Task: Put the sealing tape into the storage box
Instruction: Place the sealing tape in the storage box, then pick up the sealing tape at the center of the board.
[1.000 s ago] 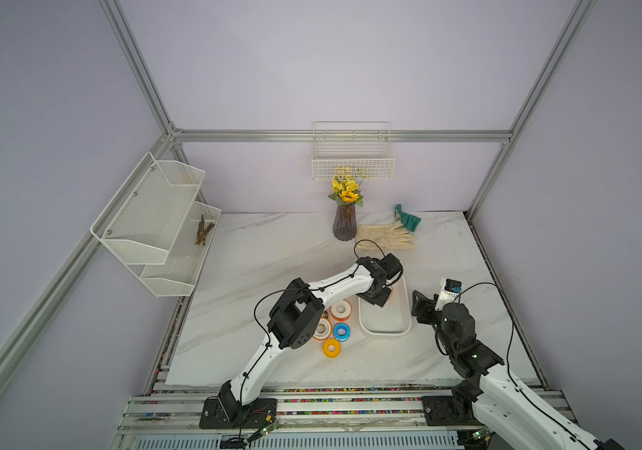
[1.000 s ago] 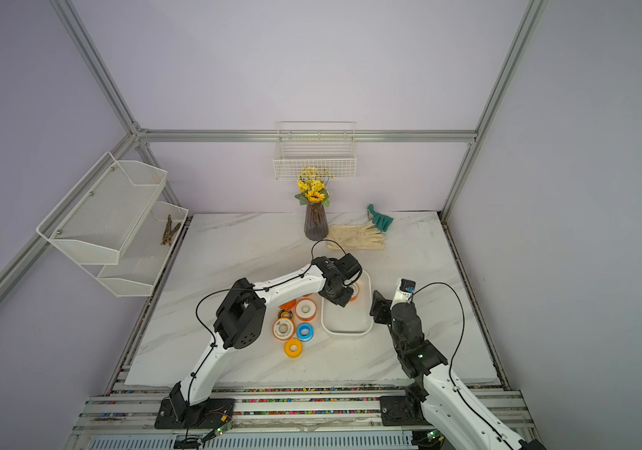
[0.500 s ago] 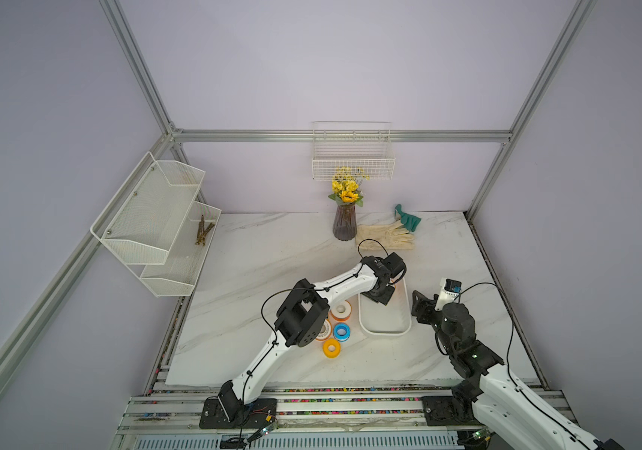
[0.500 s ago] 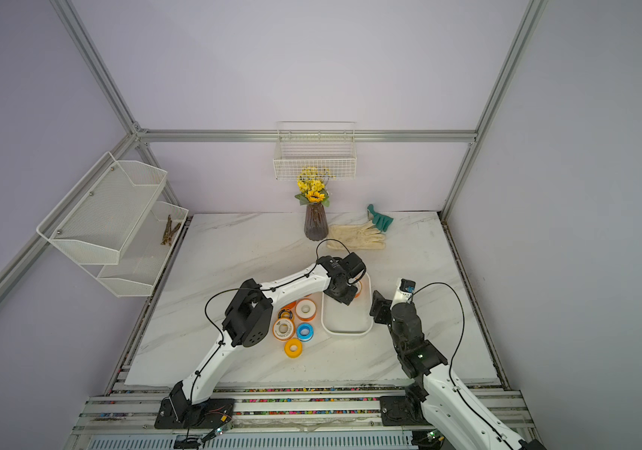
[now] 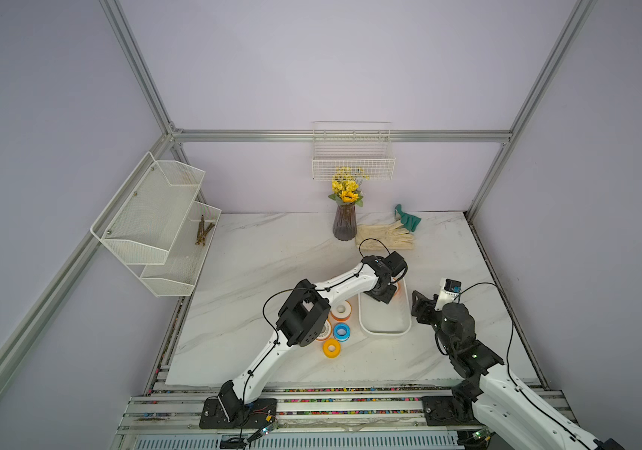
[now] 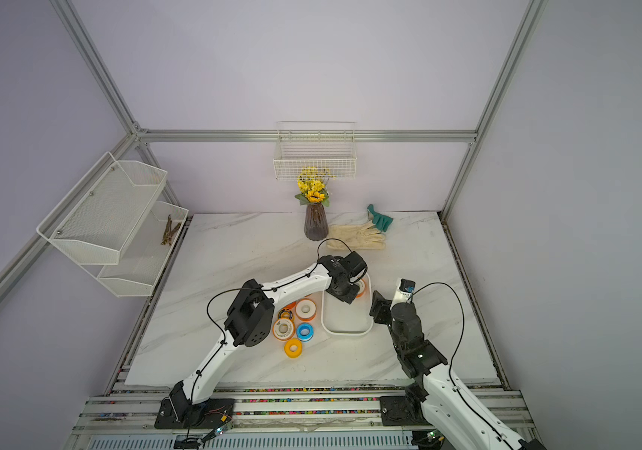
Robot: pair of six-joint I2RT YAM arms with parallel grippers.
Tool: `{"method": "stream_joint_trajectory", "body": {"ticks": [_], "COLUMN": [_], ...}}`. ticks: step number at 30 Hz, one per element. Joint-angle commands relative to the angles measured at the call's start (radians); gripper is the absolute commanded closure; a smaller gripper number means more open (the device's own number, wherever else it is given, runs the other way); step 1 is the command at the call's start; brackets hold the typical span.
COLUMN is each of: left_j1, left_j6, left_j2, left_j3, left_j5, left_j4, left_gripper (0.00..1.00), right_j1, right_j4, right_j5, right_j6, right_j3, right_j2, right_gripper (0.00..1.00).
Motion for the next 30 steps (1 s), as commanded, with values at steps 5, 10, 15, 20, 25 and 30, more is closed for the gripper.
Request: {"method": "stream_joint_trajectory", "body": {"ticks": [5,10,15,20,25,30], "left_j1": [0.004,0.003,0.003,0.004,0.010,0.064], "left_j6": [0.010,0.005,-0.014,-0.053,-0.109,-0.173], "left_j2": [-0.132,-0.239,-0.381,-0.636,-0.928,-1.223], "left_j3": [-0.043,-0.085,-0.169,-0.381,-0.644,-0.872], "left_j5": [-0.025,-0.057,-0.081,-0.218,-0.368,-0.442], "left_j4": [0.016,0.018,0.020,0.025,0.024,-0.017], "left_gripper": [0.78,0.68,0.65,0.39,0.14,0.00], "right_j1": [0.004,0.004,0.004,0.004,0.026,0.105], "right_j4": [0.033,0.030,0.028,-0.004,-0.077,-0.153], "right_j5": [-0.005,-0.001,-0.001,-0.056,-0.164,-0.248], "right_j6": [-0.004,-0.003,-0.006,0.003,-0.009,-0.035], "right_j3": [0.029,0.027,0.033,0.093,0.257,0.442], "right_j2": [0.002,-0.004,-0.005,0.017,0.136,0.317], "right_gripper": [0.26,0.26,0.26,0.25,0.24,0.20]}}
